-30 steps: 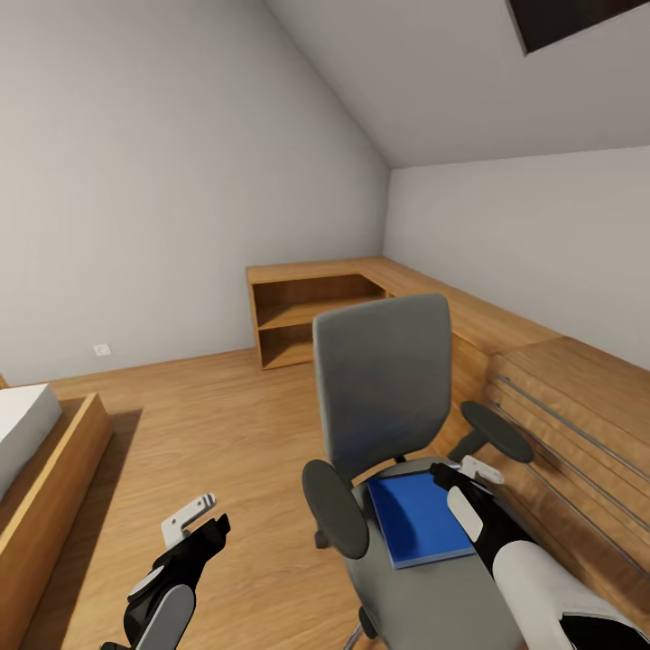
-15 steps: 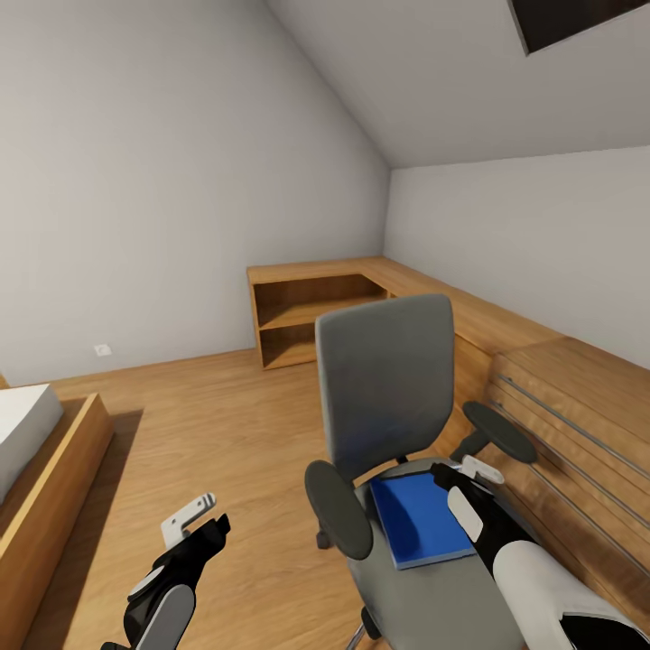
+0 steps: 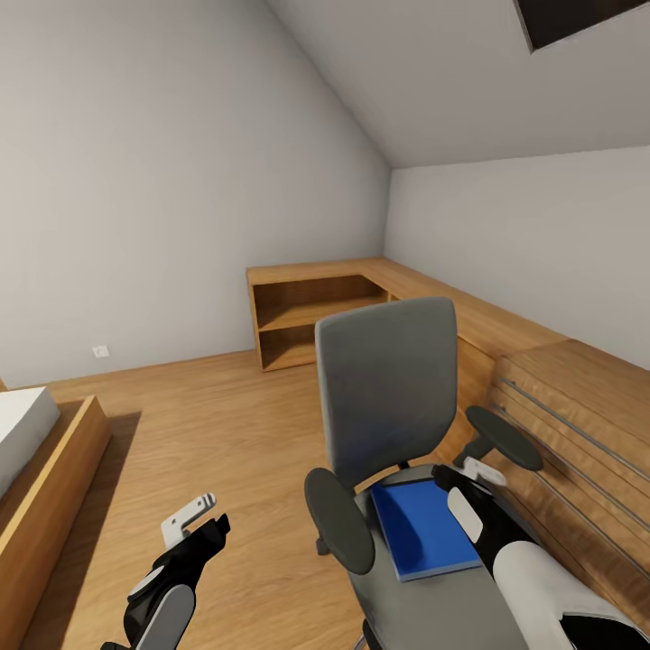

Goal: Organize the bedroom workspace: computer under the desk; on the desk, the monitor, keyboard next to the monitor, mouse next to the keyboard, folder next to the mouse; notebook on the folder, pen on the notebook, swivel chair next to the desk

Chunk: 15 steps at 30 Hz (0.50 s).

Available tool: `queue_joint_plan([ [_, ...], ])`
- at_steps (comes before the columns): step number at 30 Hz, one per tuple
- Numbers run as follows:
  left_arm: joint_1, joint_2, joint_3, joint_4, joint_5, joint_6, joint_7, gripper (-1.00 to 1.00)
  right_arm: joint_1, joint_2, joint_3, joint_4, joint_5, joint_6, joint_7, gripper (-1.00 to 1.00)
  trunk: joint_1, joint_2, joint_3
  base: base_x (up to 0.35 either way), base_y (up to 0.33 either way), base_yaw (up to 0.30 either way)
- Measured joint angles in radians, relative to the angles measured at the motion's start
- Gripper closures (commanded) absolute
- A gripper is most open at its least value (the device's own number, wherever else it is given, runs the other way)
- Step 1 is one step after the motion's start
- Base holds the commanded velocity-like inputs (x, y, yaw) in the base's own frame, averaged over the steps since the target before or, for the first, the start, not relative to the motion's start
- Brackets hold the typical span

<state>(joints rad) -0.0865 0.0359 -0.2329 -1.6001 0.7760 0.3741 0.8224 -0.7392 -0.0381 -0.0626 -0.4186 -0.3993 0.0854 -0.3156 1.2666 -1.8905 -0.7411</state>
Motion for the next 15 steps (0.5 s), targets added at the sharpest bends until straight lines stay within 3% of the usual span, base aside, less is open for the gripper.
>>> queue_joint_plan([
  [5,0.000,0.000,0.000,0.000,0.000,0.000,0.000,-1.00,0.000,0.000,0.002,0.001,0.005,0.001,-0.068,-1.00,0.000,0.000,0.000,0.001,0.000,0.000],
  [15,0.000,0.000,-0.001,0.000,0.000,0.000,0.000,-1.00,0.000,0.001,0.001,0.001,0.055,0.004,-0.089,-1.00,0.000,0.000,0.000,0.011,0.000,0.000],
])
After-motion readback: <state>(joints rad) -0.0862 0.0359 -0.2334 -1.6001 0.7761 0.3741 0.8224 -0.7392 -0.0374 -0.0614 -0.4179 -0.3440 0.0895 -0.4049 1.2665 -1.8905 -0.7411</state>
